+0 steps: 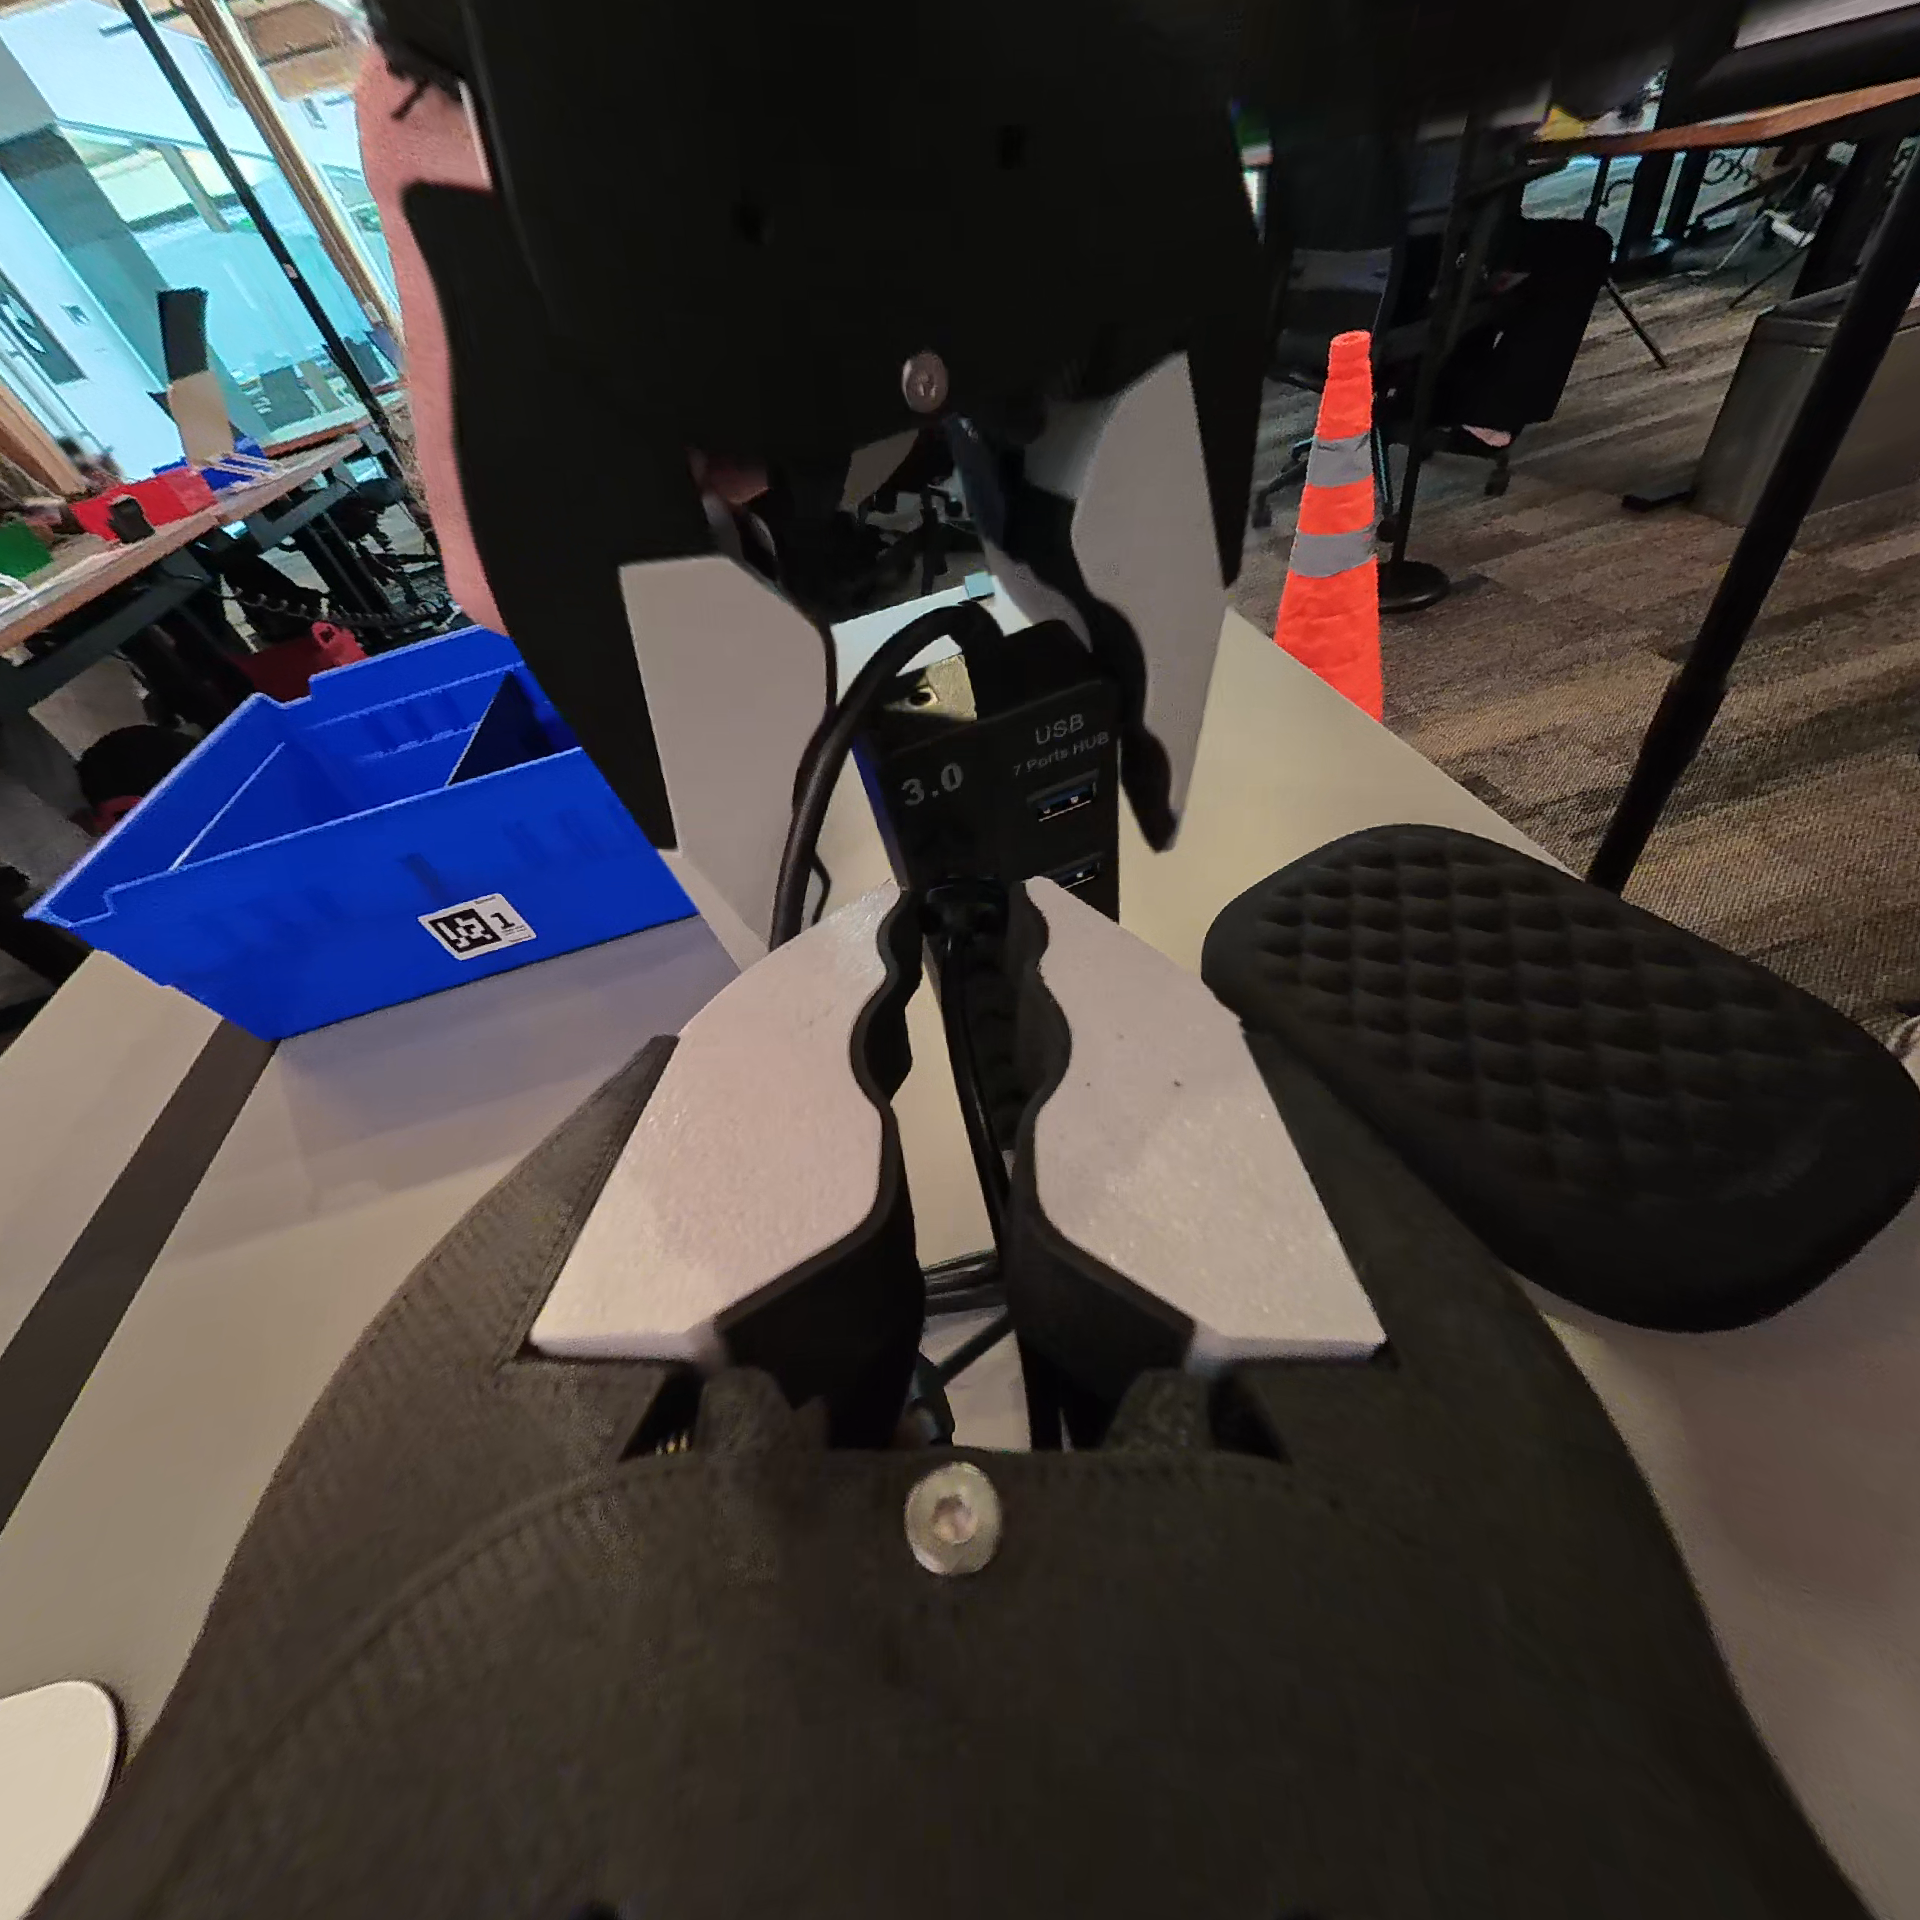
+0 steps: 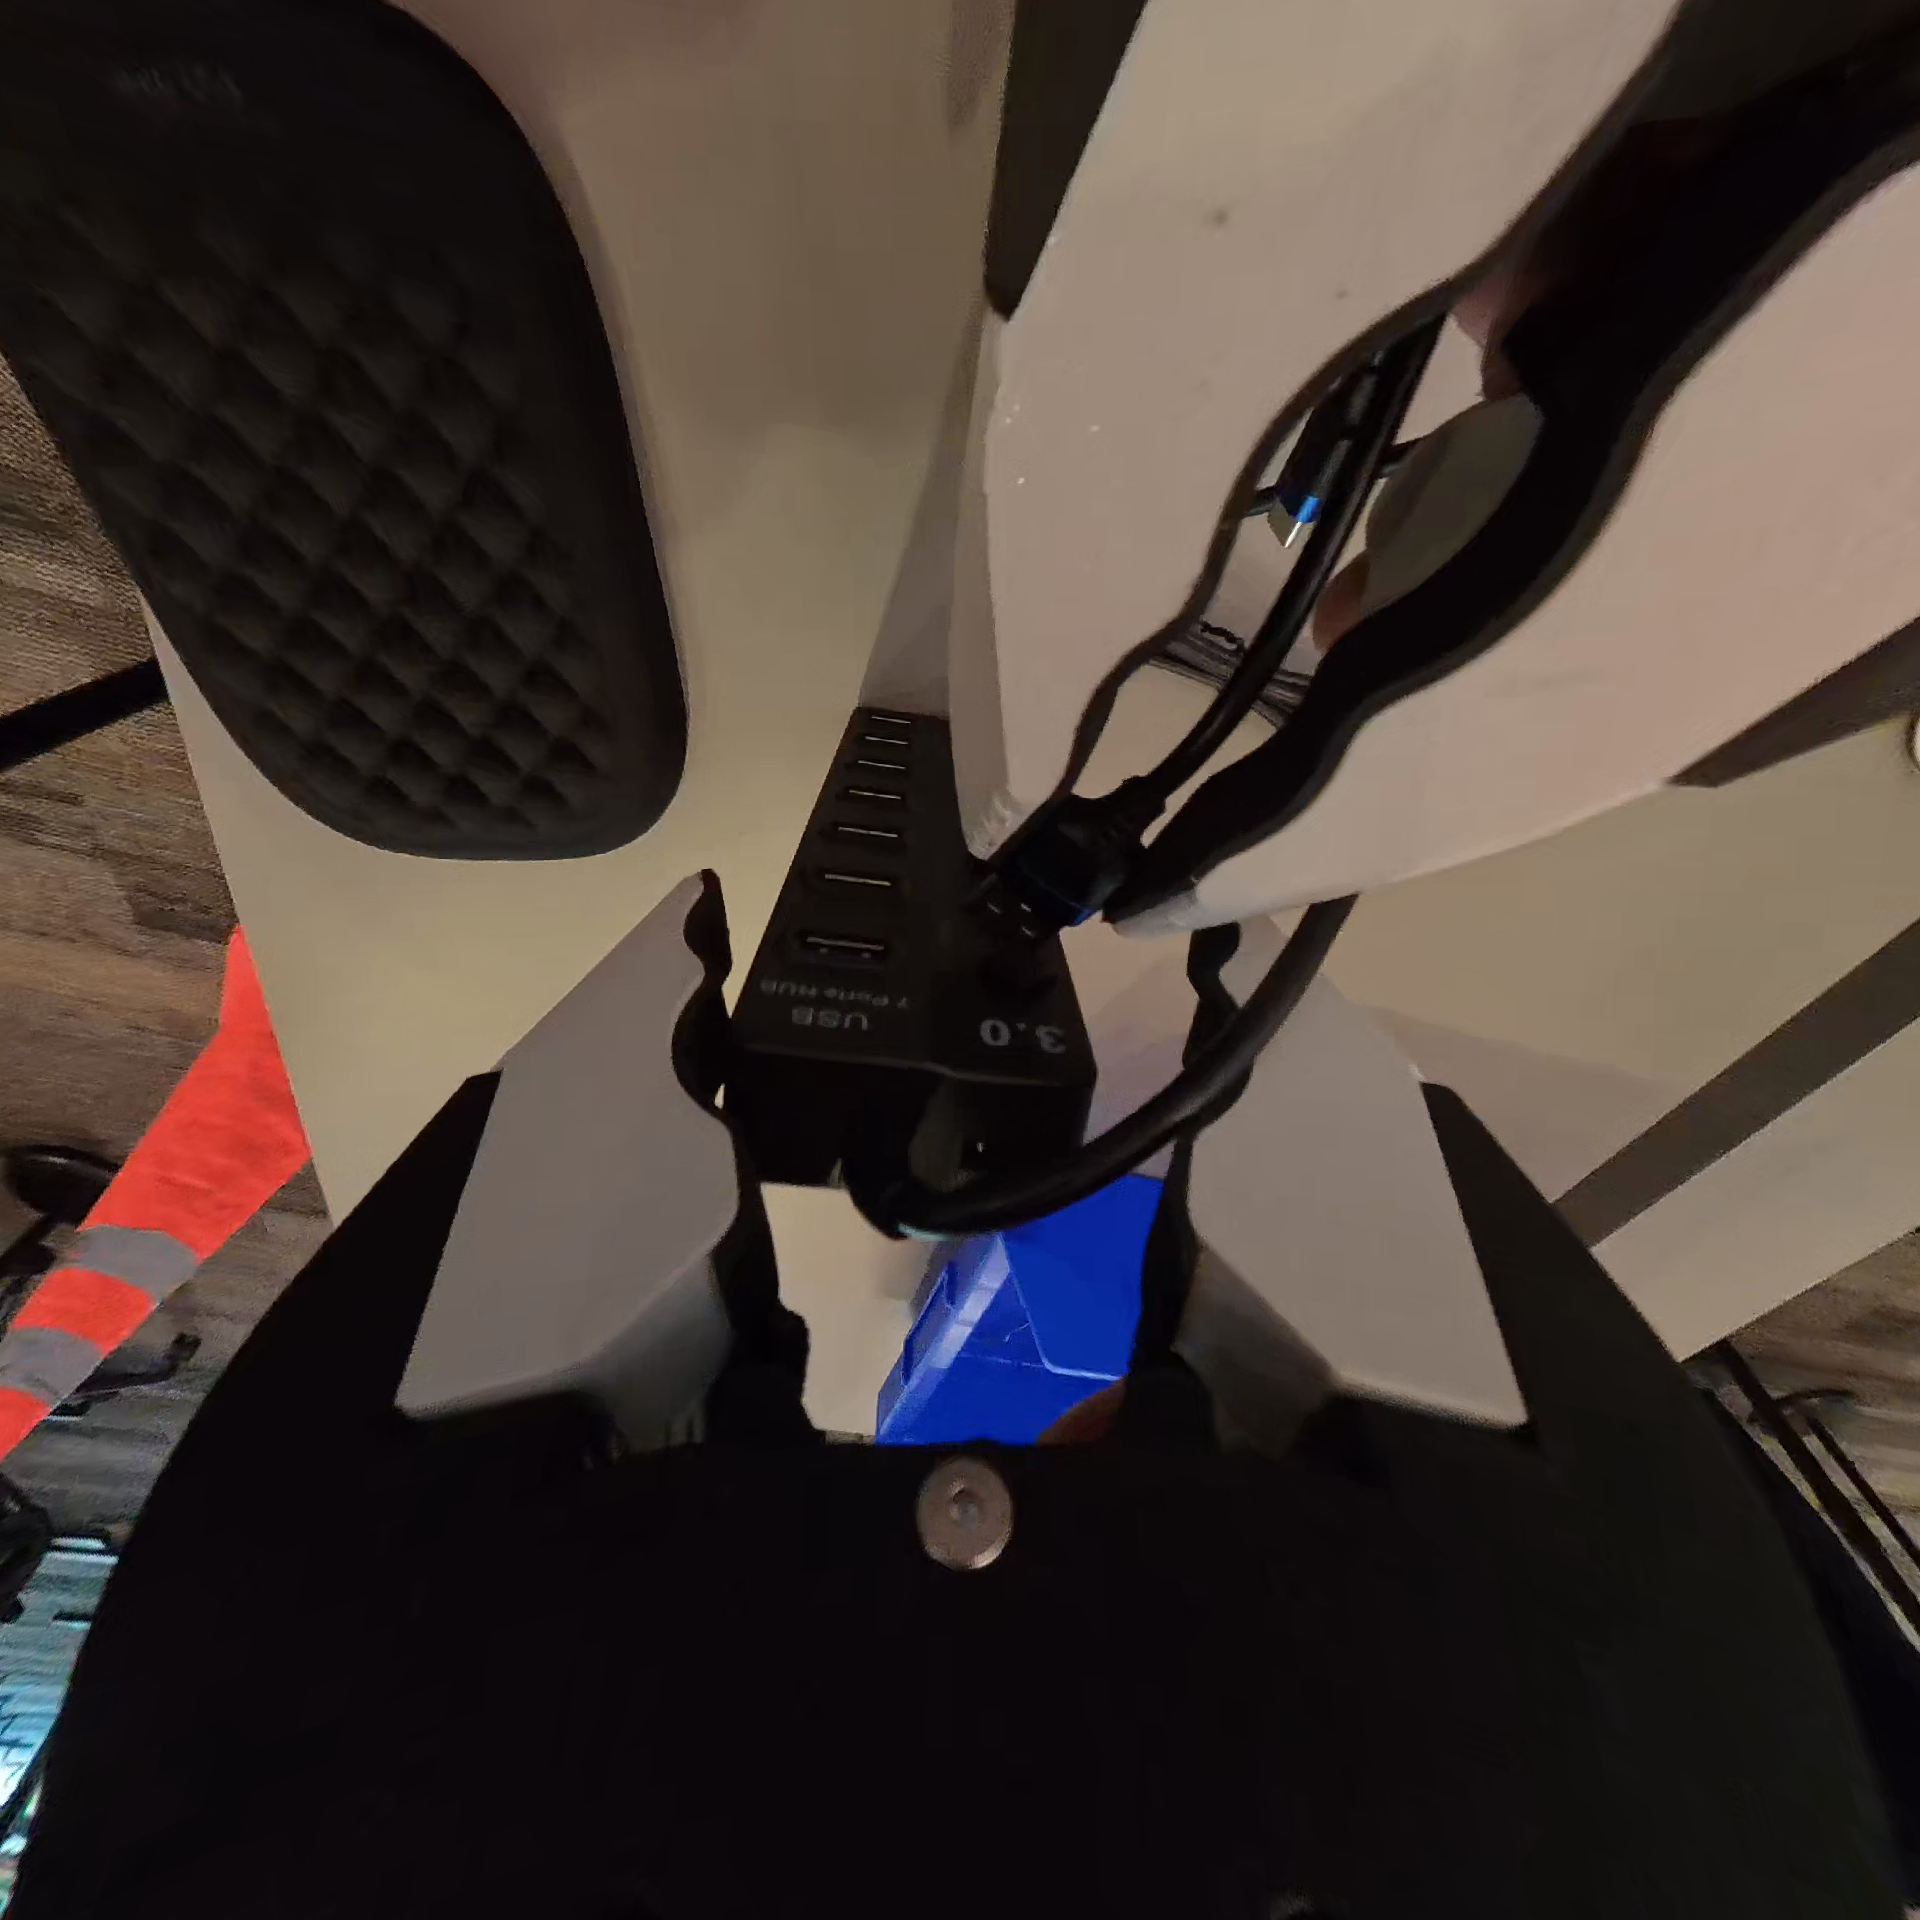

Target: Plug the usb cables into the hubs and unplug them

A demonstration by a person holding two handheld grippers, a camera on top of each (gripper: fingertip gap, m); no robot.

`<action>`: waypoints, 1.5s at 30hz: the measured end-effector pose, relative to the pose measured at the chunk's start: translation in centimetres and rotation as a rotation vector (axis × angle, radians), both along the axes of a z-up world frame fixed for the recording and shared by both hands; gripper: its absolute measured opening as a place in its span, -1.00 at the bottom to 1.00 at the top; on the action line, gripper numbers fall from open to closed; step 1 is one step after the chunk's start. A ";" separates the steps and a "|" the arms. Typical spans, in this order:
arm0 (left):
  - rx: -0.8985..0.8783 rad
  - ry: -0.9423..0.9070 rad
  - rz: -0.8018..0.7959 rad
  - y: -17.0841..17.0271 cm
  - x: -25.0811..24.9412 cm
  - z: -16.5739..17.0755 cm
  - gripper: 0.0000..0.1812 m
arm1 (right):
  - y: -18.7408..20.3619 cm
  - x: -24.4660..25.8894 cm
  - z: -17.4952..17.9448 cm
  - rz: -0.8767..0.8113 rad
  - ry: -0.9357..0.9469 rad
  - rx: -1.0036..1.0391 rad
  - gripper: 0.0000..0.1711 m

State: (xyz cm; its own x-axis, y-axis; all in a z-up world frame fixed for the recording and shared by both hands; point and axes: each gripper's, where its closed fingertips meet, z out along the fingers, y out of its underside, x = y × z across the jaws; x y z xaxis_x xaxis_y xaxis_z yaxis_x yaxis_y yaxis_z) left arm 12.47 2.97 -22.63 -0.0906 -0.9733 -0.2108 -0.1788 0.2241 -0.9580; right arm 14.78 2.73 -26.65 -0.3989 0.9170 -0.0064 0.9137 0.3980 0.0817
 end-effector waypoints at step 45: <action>0.001 -0.019 -0.033 -0.7 1.7 0.6 -0.83 | 1.1 2.1 -0.4 -0.204 0.070 0.054 -0.27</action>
State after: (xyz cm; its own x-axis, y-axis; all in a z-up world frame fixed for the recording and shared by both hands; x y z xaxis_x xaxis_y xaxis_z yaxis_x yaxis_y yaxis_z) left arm 14.20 2.30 -22.00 -0.1189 -0.9696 -0.2139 -0.1533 0.2308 -0.9609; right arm 16.88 3.83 -27.06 -0.2025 0.9771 0.0660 0.9791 0.2008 0.0315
